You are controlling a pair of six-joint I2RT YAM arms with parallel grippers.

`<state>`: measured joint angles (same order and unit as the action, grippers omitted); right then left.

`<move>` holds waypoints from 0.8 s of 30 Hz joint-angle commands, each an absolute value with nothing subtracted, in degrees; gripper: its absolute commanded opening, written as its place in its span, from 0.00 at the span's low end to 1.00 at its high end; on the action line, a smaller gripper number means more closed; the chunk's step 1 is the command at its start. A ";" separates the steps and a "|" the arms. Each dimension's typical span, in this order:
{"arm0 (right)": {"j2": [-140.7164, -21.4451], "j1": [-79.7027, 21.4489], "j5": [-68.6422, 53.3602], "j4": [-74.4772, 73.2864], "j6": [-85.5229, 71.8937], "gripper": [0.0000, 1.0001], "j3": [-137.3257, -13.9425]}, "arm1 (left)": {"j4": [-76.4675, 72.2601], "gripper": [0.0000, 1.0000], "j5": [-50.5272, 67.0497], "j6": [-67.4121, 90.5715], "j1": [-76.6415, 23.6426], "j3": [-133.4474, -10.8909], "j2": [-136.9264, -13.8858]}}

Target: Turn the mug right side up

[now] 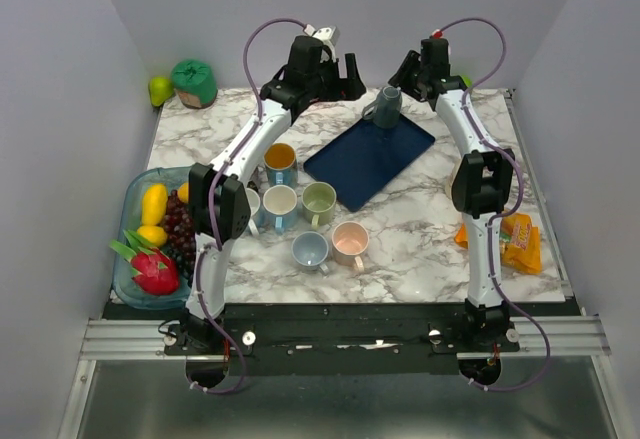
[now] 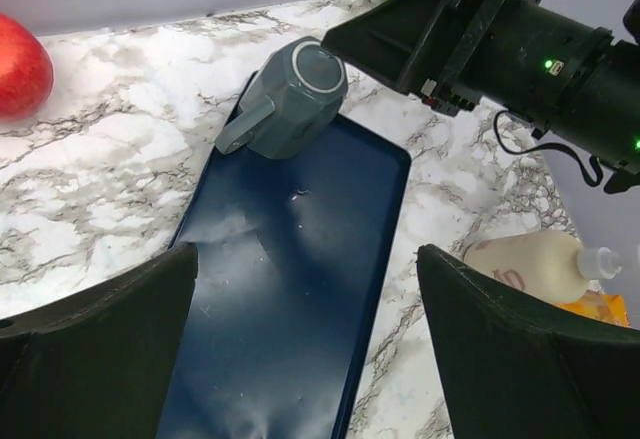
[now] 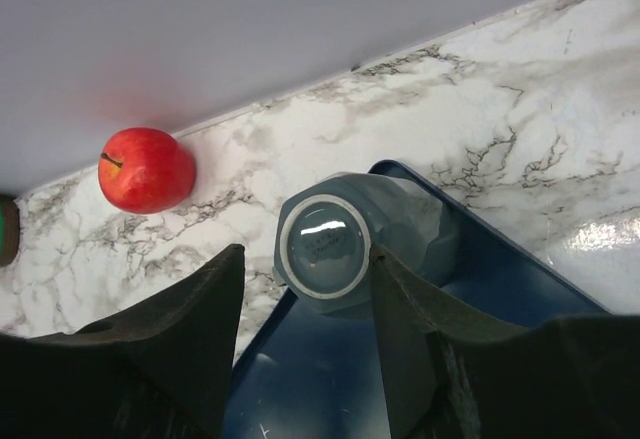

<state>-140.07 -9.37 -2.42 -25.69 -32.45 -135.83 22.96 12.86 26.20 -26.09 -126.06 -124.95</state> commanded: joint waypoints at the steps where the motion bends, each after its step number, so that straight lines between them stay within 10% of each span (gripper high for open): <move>1: -140.19 -8.97 -0.62 -29.44 -34.37 0.49 -137.11 | 18.90 0.99 15.82 27.42 -24.96 -128.14 -127.52; 16: -130.53 -8.88 -2.72 -27.42 -34.54 0.27 -127.98 | -10.01 0.97 17.24 50.33 -22.59 -137.01 -146.06; 24: -121.57 -8.88 -5.27 -26.98 -35.24 0.17 -119.28 | -23.80 0.75 8.36 61.17 -23.73 -139.30 -155.20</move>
<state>-127.46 -9.23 -2.98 -27.90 -34.63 -122.91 -13.65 14.61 53.47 -22.74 -135.59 -151.61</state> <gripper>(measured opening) 0.176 0.761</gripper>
